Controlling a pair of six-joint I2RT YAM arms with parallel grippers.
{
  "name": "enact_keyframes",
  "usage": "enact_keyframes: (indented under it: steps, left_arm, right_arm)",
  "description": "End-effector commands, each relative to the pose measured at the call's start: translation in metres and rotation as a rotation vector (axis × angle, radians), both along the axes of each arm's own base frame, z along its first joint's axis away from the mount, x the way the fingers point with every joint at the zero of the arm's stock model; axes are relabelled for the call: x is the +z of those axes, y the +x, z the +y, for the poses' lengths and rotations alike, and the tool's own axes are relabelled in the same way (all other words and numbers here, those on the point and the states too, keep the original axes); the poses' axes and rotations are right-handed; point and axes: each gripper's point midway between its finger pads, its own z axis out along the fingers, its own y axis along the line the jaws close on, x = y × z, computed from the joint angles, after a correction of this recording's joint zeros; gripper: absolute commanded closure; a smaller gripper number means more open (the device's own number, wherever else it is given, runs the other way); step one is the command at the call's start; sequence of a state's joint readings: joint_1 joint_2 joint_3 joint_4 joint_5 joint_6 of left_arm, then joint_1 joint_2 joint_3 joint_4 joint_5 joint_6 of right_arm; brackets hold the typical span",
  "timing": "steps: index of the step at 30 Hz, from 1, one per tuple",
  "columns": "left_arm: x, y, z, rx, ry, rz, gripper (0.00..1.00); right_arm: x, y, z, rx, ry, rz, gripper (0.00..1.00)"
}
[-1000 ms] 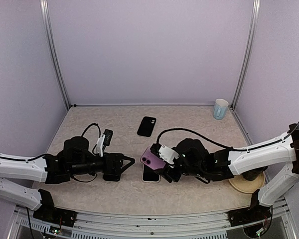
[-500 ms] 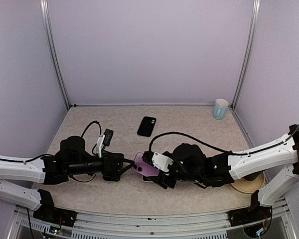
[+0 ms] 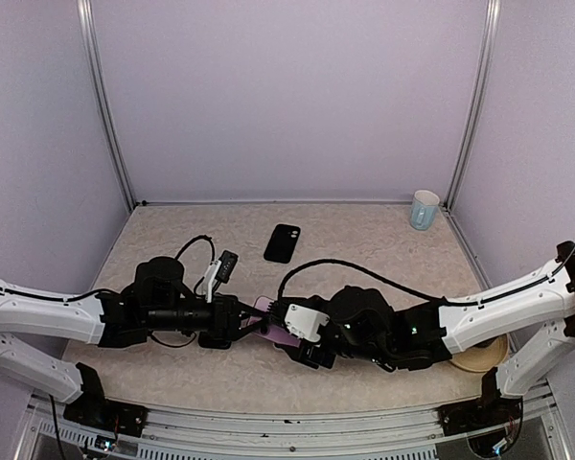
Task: Put the phone into the phone case
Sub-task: Pass from the right arm to the left
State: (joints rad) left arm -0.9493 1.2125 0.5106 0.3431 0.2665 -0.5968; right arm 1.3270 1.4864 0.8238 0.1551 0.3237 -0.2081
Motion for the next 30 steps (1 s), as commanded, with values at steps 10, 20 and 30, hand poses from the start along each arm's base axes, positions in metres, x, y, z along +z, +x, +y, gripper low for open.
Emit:
enact_keyframes:
  steps: [10,20,30]
  left_arm:
    - [0.015,-0.005,-0.018,-0.074,-0.091,0.040,0.66]
    - [0.011,-0.005,-0.022,-0.071,-0.113,0.082,1.00]
    - [0.017,0.010,-0.013,0.060,-0.164,0.145,1.00]
  right_arm:
    - [0.029,0.004,0.014,-0.044,0.055,-0.115,0.35]
    - [0.023,0.008,0.010,-0.069,0.040,-0.140,0.33]
    - [0.017,0.015,0.003,-0.123,0.023,-0.170,0.12]
